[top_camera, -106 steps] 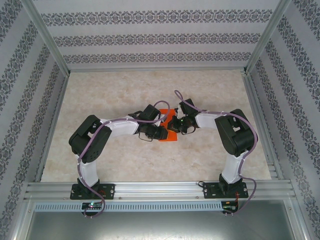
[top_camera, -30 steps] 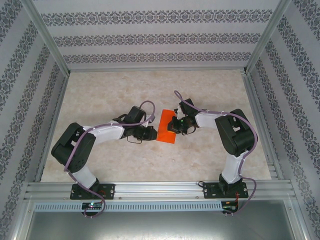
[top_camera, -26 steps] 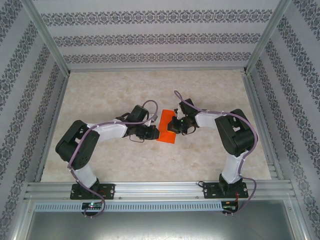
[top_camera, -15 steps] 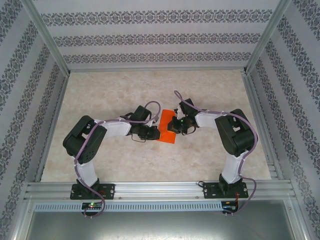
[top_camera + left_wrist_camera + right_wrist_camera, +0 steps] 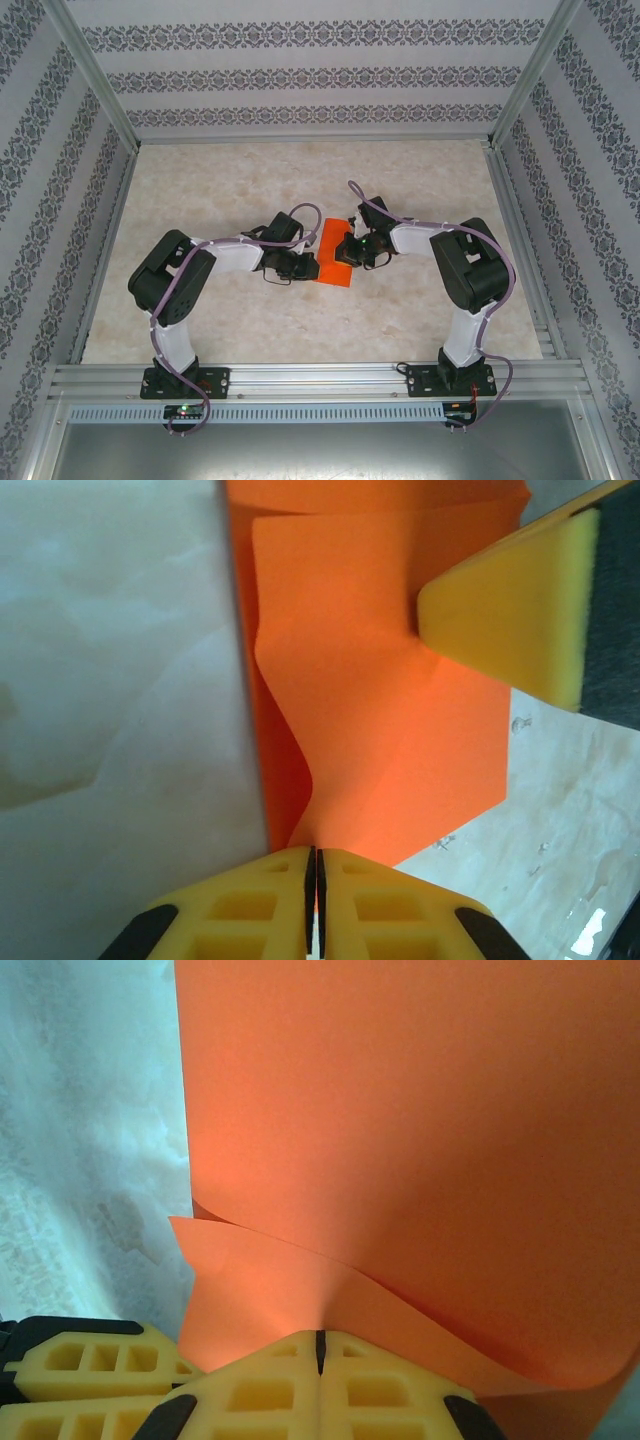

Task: Fold a paper plane with a square sheet of paper (fold left side to right side)
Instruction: Fold the triangle a second time at the center of the table.

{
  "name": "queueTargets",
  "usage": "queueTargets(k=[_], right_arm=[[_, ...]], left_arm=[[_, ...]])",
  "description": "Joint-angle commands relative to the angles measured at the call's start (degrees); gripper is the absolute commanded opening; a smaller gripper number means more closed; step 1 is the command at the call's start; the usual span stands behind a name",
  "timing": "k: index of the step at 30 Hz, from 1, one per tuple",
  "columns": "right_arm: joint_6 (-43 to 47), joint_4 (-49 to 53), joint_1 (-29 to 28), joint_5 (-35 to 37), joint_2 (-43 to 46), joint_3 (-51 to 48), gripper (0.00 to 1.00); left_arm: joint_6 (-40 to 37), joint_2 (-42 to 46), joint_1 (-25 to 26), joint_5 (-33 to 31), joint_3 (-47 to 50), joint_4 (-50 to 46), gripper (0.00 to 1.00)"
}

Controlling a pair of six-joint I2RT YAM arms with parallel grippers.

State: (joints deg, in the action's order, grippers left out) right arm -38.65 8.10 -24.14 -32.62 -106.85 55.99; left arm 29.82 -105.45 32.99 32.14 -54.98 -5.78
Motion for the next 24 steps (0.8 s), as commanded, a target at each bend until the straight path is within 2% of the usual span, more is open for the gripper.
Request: queueTargets(k=[1, 4, 8, 11, 24], right_arm=[[1.08, -0.56, 0.3, 3.35, 3.82, -0.82, 0.02], [2.32, 0.27, 0.23, 3.69, 8.41, -0.66, 0.07], [4.27, 3.79, -0.48, 2.91, 10.43, -0.61, 0.05], [4.41, 4.15, -1.86, 1.83, 9.46, -1.29, 0.0], [2.71, 3.84, -6.79, 1.09, 2.42, 0.68, 0.0]], left_arm=[[-1.8, -1.14, 0.4, -3.07, 0.47, -4.62, 0.13], [-2.01, -1.47, 0.58, -4.43, 0.2, -6.05, 0.13], [-2.22, -1.87, 1.1, -5.67, -0.3, -7.03, 0.13], [-2.57, -2.1, 1.61, -6.89, -0.83, -7.97, 0.13], [-2.49, -2.5, 2.3, -7.88, -1.46, -8.29, 0.13]])
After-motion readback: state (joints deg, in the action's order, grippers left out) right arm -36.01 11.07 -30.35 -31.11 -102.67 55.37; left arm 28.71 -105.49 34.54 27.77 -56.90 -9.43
